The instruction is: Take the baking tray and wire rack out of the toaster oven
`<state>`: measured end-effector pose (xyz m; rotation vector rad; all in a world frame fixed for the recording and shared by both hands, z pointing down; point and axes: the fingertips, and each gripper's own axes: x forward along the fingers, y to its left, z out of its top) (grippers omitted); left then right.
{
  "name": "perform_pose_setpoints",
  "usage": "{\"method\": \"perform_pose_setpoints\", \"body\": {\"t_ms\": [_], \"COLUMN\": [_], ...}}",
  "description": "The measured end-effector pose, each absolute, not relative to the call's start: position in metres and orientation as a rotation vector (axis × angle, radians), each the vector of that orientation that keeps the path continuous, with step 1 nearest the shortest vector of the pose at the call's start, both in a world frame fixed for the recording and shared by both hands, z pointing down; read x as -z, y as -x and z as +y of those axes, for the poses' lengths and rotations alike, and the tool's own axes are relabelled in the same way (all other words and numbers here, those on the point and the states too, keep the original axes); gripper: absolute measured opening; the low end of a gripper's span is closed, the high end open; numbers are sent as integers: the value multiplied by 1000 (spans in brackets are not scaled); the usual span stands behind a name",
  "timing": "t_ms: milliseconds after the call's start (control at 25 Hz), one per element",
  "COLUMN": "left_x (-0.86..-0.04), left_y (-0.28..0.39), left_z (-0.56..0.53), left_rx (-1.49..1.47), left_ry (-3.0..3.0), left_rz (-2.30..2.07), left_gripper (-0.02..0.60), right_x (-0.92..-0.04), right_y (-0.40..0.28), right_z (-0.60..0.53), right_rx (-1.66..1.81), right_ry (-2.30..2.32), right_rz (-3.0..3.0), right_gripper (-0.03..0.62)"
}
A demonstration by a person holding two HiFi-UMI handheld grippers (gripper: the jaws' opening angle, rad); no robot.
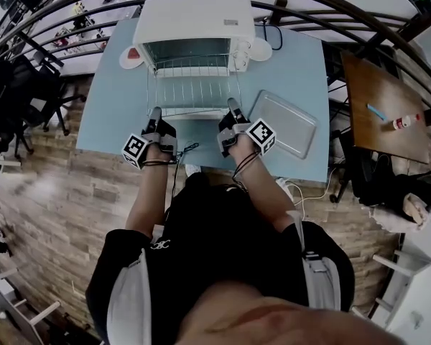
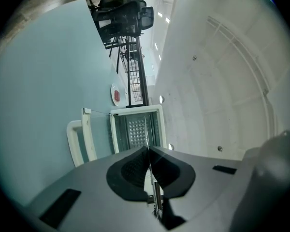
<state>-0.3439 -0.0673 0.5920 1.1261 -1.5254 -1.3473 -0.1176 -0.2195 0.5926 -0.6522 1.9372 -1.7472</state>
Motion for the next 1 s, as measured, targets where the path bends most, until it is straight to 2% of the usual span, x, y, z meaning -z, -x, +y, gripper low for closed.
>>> {"method": "perform_pose_setpoints", "body": {"t_ms": [720, 1000], "left_x": [-590, -602], "left_y": [245, 165], "left_z": [-123, -169], "left_rx": [1140, 984], "left_ry": [-1305, -1390], "left_rz": [-1367, -1263], "left_gripper": [15, 15], "right_x": [-593, -604], "right_y": [-6, -97], "right_z": [-225, -233], "right_rx": [1624, 1548], "right_ry": [811, 950], "right_rz": [1851, 1756], "right_gripper": [5, 5]}}
